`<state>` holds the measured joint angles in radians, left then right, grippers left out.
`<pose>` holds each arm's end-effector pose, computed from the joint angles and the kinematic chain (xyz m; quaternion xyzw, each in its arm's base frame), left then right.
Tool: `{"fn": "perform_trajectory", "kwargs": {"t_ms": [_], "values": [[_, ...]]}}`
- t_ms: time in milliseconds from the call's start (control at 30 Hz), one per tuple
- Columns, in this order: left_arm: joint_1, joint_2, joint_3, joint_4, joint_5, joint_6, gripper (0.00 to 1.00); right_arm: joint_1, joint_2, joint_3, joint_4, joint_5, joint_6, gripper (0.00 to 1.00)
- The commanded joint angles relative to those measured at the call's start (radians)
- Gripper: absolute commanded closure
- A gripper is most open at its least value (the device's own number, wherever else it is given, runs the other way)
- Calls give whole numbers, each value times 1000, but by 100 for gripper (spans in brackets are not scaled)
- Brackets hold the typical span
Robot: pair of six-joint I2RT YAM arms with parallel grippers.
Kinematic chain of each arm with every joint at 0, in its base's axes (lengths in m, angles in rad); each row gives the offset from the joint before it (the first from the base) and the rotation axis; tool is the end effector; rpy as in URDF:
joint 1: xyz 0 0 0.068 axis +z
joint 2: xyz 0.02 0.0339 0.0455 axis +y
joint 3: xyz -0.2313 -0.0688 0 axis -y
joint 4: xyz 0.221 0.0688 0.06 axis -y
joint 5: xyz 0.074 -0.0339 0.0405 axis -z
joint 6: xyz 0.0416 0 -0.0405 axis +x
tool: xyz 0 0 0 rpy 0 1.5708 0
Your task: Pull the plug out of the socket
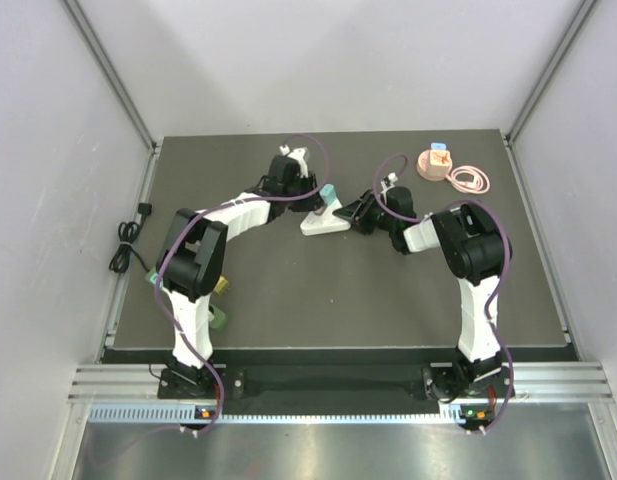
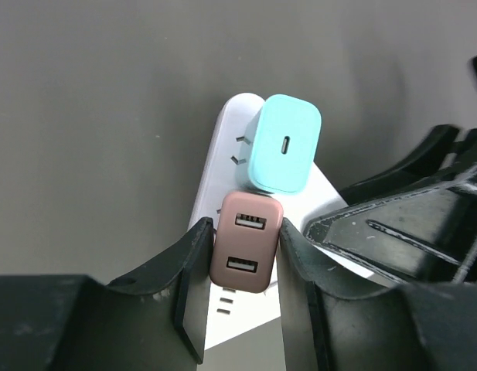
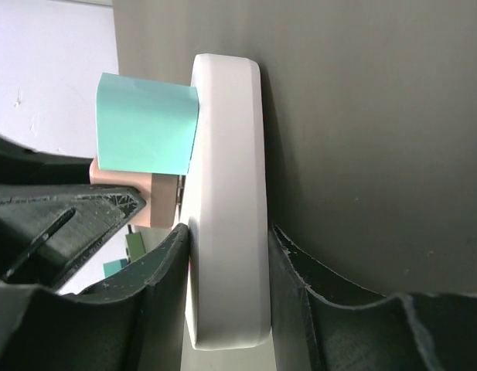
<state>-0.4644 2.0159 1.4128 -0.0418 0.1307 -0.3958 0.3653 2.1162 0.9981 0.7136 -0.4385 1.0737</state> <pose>0.3800 -0.1964 0.1771 0.0598 0.8913 -0.2389 0.3807 0.3610 0.1570 0.0948 0.1703 0.8057 0.4908 0.2846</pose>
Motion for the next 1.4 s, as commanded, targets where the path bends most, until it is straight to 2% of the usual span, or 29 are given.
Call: {"fn": "perform_trajectory", "kwargs": {"t_ms": [0,133,233,267,333,367,500,600,733,867,1000,1100,1167,1367], "values": [[61,-52,-49,198,178,-193,100,23,27,-12,-167,43,-57,100],[49,-40,-12,146,182,-160,100,23,28,-12,-167,43,-54,100],[-17,-48,50,2,40,-19,100,21,27,-12,-167,43,-55,100],[-35,-46,81,-38,-48,15,100,23,27,-12,-166,43,-55,100],[-83,-48,101,-110,-121,92,100,23,25,-12,-166,43,-55,100],[-107,-46,118,-127,-222,115,100,23,27,-12,-166,44,-55,100],[-140,-36,167,-210,-319,210,100,24,27,-12,-169,46,-57,100],[-138,-39,172,-210,-338,204,100,23,25,-10,-172,46,-57,100],[-73,-72,138,-149,-170,112,100,24,25,-10,-174,47,-57,100],[-11,-97,114,-118,-80,52,100,26,22,-7,-180,52,-61,100],[3,-128,91,-93,-34,12,100,29,22,-1,-198,61,-69,100],[12,-149,60,-49,50,-41,100,31,21,2,-201,64,-70,100],[12,-161,63,-59,56,-41,100,31,22,2,-201,61,-72,100],[18,-258,11,-128,-61,18,100,32,21,0,-200,63,-72,100]]}}
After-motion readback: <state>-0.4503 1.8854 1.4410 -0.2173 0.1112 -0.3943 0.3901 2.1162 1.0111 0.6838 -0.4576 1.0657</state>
